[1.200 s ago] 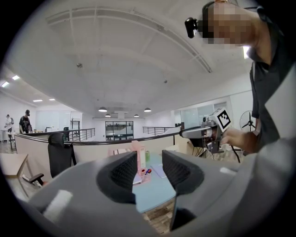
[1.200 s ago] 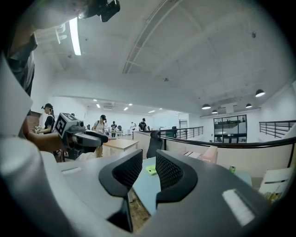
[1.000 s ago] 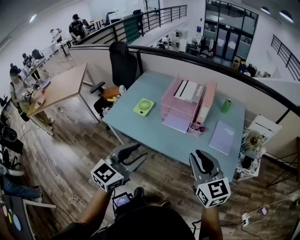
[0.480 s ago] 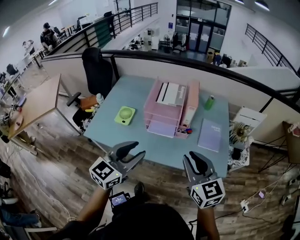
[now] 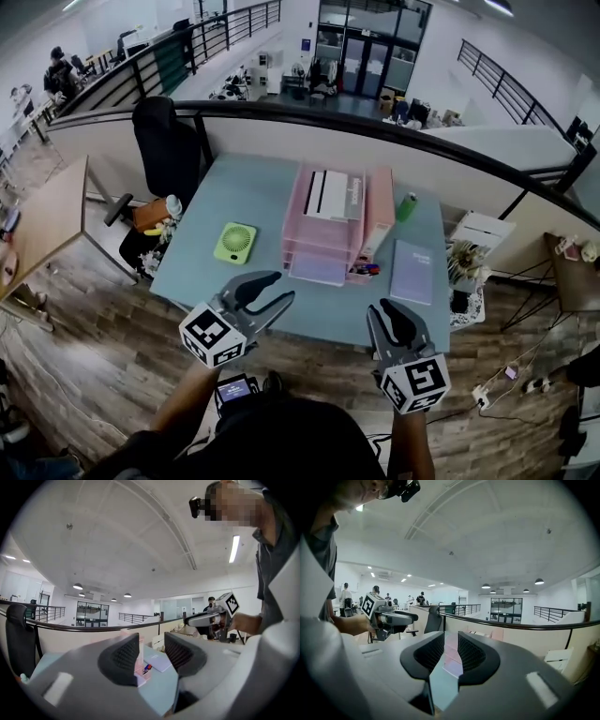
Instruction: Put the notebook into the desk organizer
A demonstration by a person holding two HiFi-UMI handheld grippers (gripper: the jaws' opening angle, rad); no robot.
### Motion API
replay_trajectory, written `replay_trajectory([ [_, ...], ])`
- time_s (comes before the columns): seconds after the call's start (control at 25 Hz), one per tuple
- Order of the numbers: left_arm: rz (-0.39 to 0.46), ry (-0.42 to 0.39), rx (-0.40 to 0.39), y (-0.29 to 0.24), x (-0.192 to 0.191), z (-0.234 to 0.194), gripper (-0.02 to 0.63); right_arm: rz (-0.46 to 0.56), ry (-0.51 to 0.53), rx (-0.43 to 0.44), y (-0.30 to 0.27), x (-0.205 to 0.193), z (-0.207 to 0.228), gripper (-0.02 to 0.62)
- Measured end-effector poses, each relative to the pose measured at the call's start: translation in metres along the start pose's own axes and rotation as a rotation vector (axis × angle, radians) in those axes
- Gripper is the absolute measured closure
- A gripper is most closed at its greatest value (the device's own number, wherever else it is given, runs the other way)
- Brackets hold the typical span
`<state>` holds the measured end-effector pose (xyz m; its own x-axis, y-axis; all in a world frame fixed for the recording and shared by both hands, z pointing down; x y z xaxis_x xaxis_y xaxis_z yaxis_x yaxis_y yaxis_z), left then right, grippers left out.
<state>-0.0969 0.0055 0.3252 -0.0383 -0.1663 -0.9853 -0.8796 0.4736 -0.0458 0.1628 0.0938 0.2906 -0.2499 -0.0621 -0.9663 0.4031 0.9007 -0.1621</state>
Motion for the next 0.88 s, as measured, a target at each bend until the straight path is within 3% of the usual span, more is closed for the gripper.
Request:
replay_trajectory([
  [0.4,0.022,0.014,-0.084,-0.006,0.004,-0.041,0.407,-0.036,0.016,-0.078,-0.027,0.007,-0.01,0.525],
  [0.88,0.056,0.07,-0.094,0.009,-0.005,-0.085,0.407,-0.092,0.032,-0.082,-0.07,0.015,-0.028,0.525],
])
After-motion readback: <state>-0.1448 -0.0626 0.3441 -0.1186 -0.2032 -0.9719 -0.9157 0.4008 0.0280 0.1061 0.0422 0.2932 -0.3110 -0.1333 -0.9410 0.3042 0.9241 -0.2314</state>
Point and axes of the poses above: the fingertips, and each gripper's own axes: y backward along the fingers, z to its right, x out of its top, the point moved 8 cm from there along y, backward along the fingers, and after that the axes turned 9 degrees about y, right-handed, at the moved point
